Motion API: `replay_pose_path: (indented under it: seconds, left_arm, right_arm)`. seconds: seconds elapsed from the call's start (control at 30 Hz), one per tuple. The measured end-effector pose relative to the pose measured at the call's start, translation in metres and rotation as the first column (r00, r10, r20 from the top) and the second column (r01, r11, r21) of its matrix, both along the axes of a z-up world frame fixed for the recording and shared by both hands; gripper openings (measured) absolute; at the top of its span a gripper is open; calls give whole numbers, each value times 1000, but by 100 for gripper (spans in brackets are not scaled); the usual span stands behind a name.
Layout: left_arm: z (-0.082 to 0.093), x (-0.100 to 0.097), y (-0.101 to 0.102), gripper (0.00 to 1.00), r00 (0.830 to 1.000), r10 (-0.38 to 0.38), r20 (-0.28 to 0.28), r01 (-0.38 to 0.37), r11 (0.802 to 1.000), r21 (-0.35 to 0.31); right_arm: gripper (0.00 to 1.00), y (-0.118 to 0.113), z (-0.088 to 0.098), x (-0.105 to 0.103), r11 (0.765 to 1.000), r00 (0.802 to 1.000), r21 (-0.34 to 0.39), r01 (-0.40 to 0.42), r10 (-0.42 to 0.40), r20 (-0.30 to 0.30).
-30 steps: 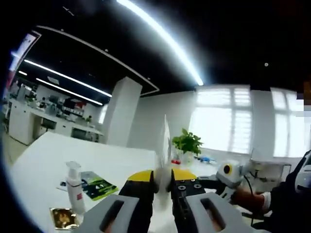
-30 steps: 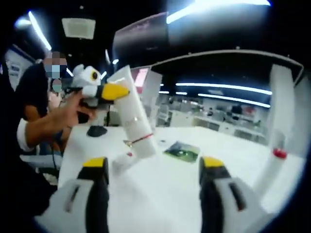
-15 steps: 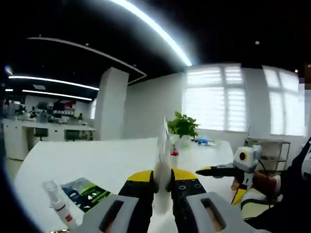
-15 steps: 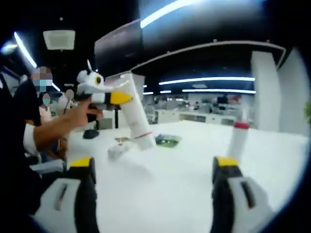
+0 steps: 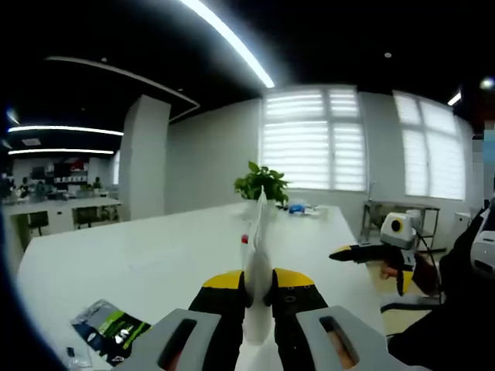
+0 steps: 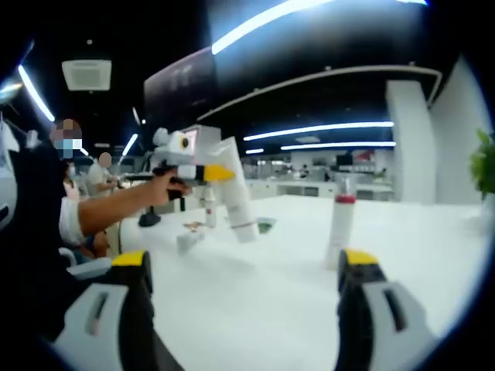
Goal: Arrange the skincare products in the storage area until every visible bottle or jar stands upright without overlapping.
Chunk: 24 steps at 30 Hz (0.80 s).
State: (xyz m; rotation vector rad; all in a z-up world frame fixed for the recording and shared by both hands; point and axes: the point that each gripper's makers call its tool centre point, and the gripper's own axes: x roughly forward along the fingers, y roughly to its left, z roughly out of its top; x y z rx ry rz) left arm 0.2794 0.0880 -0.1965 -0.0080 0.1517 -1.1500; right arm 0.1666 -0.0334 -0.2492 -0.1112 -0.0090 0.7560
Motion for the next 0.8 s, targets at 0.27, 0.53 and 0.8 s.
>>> replay_pose_path:
  seconds: [0.27, 0.53, 0.8]
  left_arm:
    - [-9, 8, -22, 10, 997, -72, 17, 70, 993, 96]
    - [-6, 20, -40, 10, 992, -124, 0, 123, 982, 143]
    - [-17, 33, -47, 10, 988, -153, -27, 155, 968, 195]
  right_arm:
    - [100, -13, -7, -10, 1000, 1000, -7, 1, -1, -21]
    - [100, -30, -10, -17, 998, 999, -36, 49, -50, -9]
    - [100, -33, -8, -28, 998, 998, -34, 52, -51, 33]
